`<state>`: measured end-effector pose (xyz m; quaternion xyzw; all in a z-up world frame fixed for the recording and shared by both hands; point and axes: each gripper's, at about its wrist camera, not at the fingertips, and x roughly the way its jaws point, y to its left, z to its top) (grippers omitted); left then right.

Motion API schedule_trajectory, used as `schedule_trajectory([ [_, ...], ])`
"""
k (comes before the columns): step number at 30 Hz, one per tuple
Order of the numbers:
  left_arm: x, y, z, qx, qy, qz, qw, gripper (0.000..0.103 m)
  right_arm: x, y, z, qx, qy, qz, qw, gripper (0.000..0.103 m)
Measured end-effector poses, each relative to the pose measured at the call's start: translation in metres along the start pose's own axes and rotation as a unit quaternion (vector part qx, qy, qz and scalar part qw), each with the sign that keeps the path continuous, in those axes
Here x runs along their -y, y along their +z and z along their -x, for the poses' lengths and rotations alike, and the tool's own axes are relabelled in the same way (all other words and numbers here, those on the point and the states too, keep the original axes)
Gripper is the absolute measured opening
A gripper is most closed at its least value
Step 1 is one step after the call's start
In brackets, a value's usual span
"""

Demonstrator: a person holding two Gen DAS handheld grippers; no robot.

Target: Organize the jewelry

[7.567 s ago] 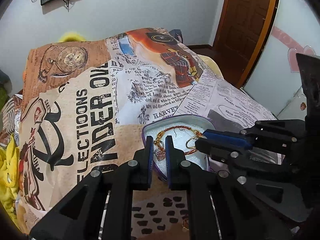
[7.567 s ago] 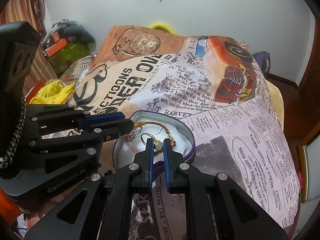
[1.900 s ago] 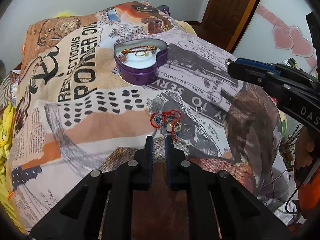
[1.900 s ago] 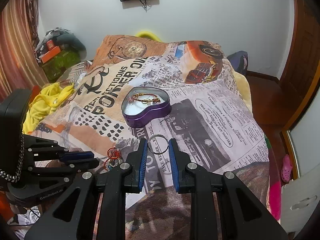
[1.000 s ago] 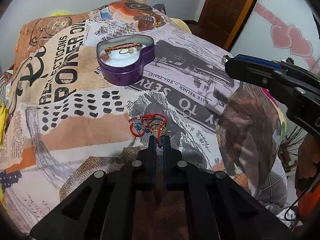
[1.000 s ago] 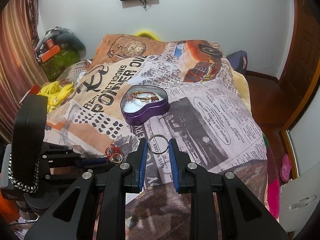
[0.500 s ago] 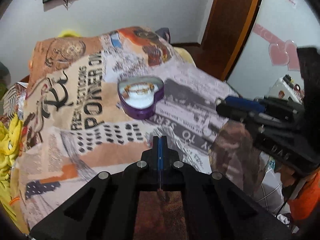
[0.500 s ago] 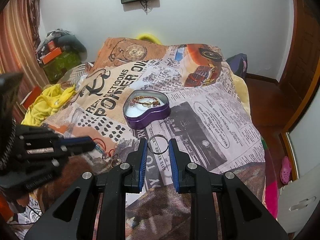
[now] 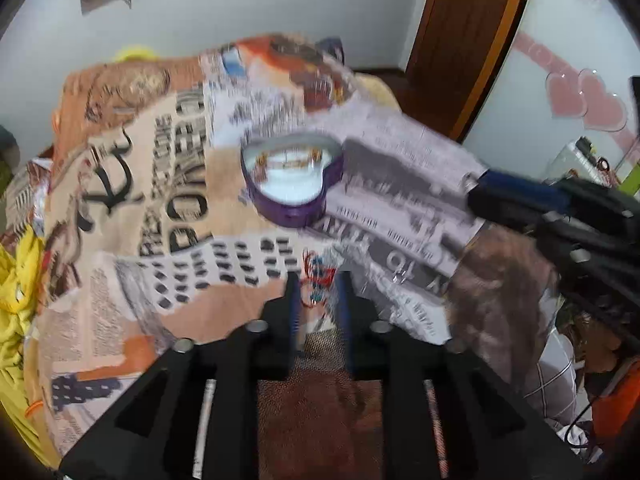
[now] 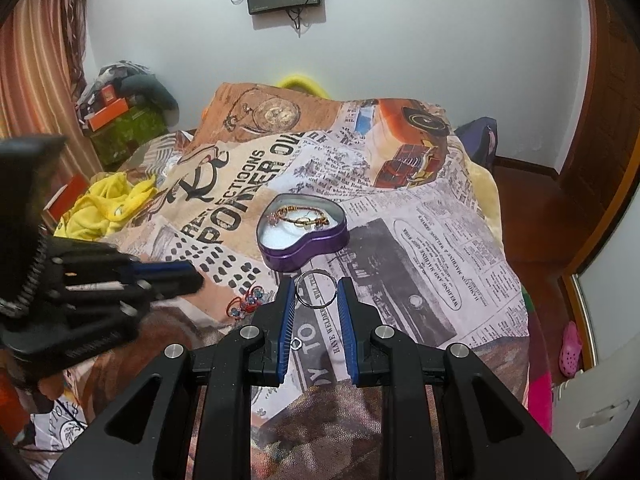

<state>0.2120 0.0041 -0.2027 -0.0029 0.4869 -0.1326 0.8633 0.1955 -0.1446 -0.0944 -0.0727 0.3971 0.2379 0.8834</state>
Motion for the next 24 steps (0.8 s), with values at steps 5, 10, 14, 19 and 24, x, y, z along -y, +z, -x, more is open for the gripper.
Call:
schedule_trajectory([
  [5, -0.005, 0.000, -0.032, -0.033, -0.001, 0.008, 0.9994, 0.031, 0.003, -0.002, -0.006, -0.010, 0.000, -0.002, 1.000, 0.019],
  [10, -0.008, 0.000, -0.049, -0.040, -0.014, 0.021, 0.9989, 0.031, 0.007, -0.002, -0.013, -0.016, 0.000, -0.007, 1.000, 0.019],
  [14, -0.011, 0.001, -0.050, -0.034, -0.022, 0.029, 0.9987, 0.028, 0.009, -0.003, -0.017, -0.020, 0.002, -0.008, 1.000, 0.019],
  [19, -0.021, 0.001, -0.049, -0.031, -0.023, 0.044, 0.9983, 0.006, 0.009, -0.002, -0.024, -0.026, 0.005, -0.009, 1.000, 0.019],
  [24, -0.027, 0.002, -0.043, -0.028, -0.022, 0.056, 0.9978, 0.006, 0.006, -0.001, -0.026, -0.026, 0.009, -0.007, 1.000, 0.019],
])
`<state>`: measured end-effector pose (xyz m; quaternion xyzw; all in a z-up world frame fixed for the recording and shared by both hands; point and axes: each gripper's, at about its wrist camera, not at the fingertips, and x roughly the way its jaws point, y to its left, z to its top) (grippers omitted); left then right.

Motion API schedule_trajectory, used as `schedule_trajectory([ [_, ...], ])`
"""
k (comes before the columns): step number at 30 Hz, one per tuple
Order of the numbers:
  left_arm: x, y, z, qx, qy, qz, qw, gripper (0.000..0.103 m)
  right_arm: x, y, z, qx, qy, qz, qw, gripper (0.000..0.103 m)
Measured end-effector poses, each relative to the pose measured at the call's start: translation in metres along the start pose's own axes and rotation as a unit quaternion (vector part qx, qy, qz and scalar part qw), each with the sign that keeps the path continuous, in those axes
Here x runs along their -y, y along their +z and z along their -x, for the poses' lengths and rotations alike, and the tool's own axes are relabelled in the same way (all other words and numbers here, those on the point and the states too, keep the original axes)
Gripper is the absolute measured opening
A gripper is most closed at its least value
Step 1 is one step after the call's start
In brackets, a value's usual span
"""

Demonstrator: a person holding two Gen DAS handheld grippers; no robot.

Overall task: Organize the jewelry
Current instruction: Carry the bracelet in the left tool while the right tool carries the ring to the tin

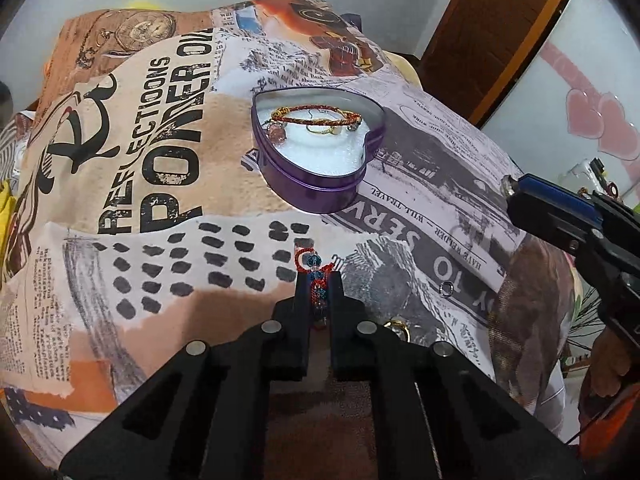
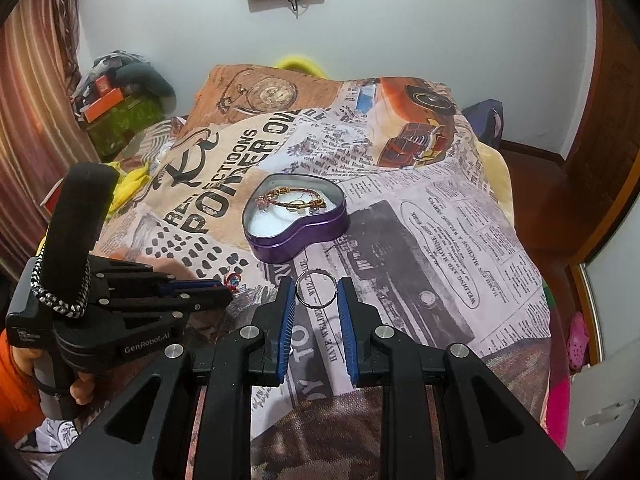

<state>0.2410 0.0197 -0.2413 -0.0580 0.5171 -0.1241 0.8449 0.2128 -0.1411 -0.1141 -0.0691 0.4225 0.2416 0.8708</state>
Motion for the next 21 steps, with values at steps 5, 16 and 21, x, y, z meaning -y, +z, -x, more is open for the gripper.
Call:
schedule_trajectory([
  [5, 0.000, 0.006, 0.020, 0.025, 0.003, -0.003, 0.9997, 0.006, -0.001, 0.004, -0.001, 0.002, 0.001, 0.002, 1.000, 0.019],
  [16, 0.000, 0.037, 0.059, 0.090, 0.001, -0.017, 0.9958, 0.006, -0.006, 0.019, -0.009, 0.011, -0.002, 0.011, 1.000, 0.019],
  [21, 0.003, 0.055, 0.070, 0.116, 0.003, -0.029, 0.9928, 0.006, -0.006, 0.028, -0.012, 0.019, -0.004, 0.015, 1.000, 0.019],
])
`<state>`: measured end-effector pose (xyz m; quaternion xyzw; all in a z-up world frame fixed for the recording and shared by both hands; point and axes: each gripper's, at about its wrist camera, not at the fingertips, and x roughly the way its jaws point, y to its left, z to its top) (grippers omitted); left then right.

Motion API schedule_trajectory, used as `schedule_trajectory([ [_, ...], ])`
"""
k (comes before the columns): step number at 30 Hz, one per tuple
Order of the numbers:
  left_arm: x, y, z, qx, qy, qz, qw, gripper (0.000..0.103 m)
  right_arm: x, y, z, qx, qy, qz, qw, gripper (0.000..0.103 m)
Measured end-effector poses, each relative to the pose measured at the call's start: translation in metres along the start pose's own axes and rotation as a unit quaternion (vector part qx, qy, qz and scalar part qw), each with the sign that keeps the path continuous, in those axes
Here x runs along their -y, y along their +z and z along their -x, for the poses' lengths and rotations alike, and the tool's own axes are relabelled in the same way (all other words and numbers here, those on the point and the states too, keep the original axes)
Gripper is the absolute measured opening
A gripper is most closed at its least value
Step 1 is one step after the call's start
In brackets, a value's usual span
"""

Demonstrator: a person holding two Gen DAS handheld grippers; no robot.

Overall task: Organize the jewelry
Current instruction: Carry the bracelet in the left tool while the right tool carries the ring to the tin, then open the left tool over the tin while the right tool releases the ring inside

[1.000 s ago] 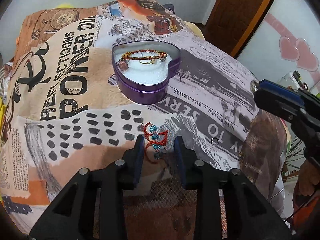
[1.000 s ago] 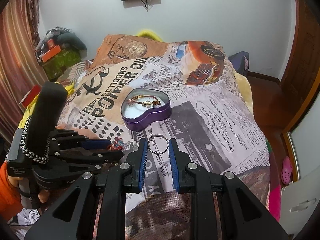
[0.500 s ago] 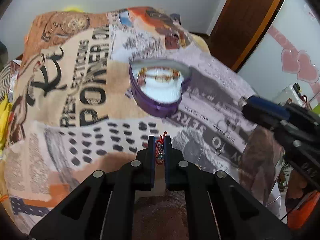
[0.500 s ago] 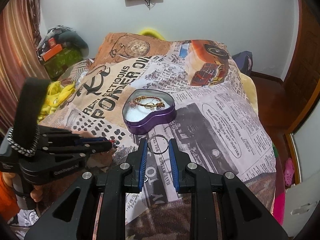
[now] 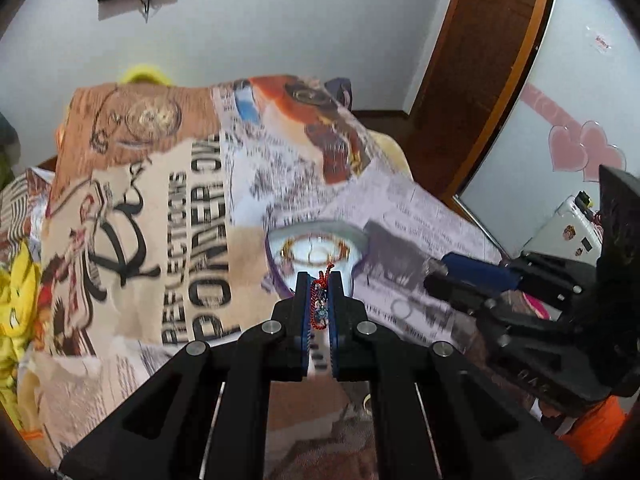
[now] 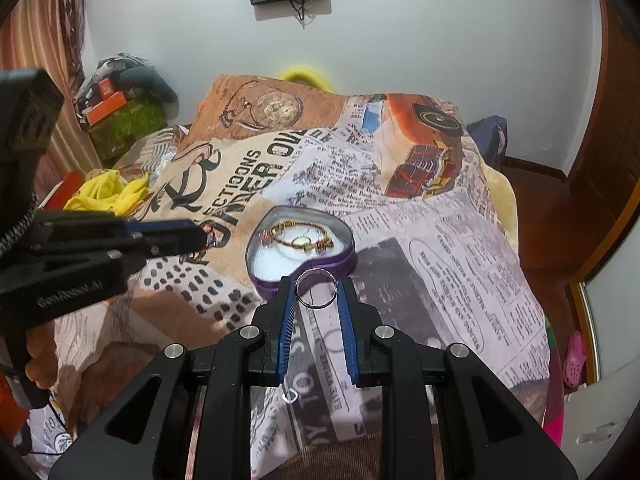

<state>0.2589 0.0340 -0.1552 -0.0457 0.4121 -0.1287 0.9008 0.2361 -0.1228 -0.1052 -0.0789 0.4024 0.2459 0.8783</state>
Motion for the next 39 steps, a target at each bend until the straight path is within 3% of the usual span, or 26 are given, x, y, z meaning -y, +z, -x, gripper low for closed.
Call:
schedule_trajectory([
  [18, -0.004, 0.030, -0.030, 0.013, 0.003, -0.014, 0.9998, 0.006, 0.002, 0.024, -0.026, 0.011, 0.002, 0.008, 1.000, 0.019],
  [39, -0.026, 0.025, -0.090, -0.051, -0.037, 0.026, 0.9977, 0.006, 0.004, 0.034, -0.077, -0.044, 0.029, 0.029, 0.998, 0.019],
])
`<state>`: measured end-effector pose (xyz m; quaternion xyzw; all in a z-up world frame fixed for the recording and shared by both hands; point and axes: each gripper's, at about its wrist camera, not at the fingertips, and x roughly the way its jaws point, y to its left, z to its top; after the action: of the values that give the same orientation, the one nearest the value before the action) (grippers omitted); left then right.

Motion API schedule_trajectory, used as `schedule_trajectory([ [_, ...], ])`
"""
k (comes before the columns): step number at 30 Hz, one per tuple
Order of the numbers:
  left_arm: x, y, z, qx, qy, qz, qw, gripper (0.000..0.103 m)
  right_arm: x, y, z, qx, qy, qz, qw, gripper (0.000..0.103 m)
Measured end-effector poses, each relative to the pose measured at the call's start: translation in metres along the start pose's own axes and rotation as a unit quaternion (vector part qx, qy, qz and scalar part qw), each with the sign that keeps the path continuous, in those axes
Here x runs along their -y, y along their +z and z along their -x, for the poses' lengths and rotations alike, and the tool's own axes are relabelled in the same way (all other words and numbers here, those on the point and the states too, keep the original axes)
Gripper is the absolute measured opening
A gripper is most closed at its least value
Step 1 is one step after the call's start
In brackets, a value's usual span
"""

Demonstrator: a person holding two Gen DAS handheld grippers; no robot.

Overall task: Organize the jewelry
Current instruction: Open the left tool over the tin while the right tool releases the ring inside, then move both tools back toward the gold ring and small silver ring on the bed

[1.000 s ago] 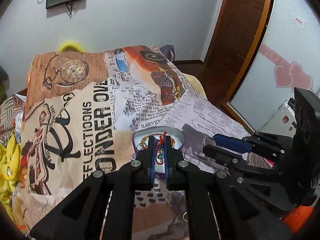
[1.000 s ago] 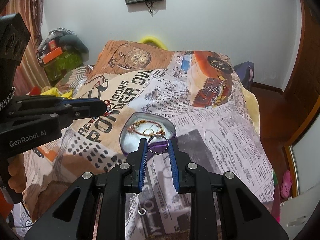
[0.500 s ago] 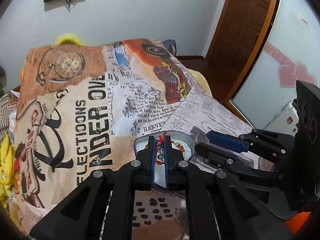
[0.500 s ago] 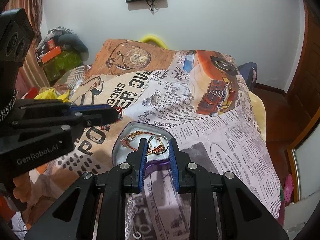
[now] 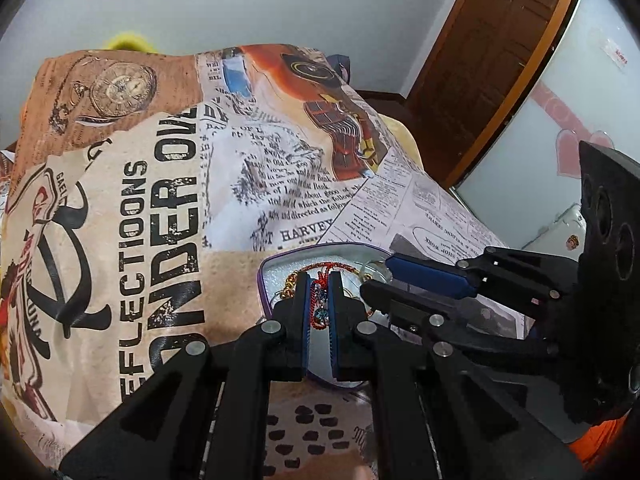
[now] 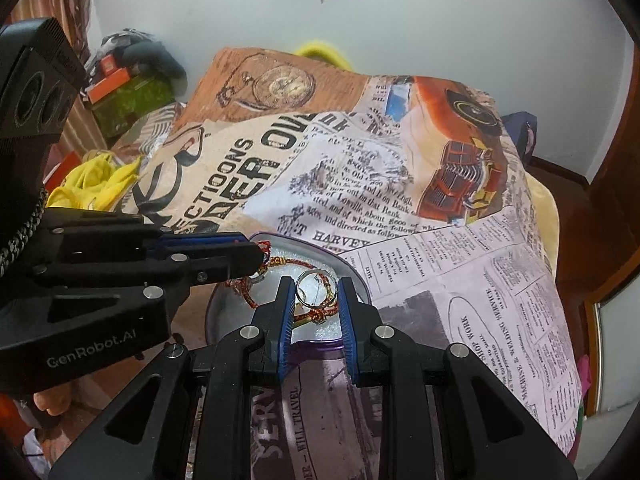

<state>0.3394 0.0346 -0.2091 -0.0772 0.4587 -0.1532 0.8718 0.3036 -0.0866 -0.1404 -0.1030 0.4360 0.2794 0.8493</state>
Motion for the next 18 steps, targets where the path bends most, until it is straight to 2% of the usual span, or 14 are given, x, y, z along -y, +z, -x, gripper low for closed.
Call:
schedule_trajectory([
  [8, 0.000, 0.001, -0.001, -0.004, -0.002, -0.003, 1.0000, 0.006, -0.002, -0.002, -0.006, -0.013, 0.010, 0.006, 1.000, 0.020],
  [18, 0.003, -0.002, 0.023, 0.012, 0.022, -0.014, 0.9996, 0.006, -0.008, -0.002, -0.004, -0.021, 0.014, 0.015, 1.000, 0.020],
])
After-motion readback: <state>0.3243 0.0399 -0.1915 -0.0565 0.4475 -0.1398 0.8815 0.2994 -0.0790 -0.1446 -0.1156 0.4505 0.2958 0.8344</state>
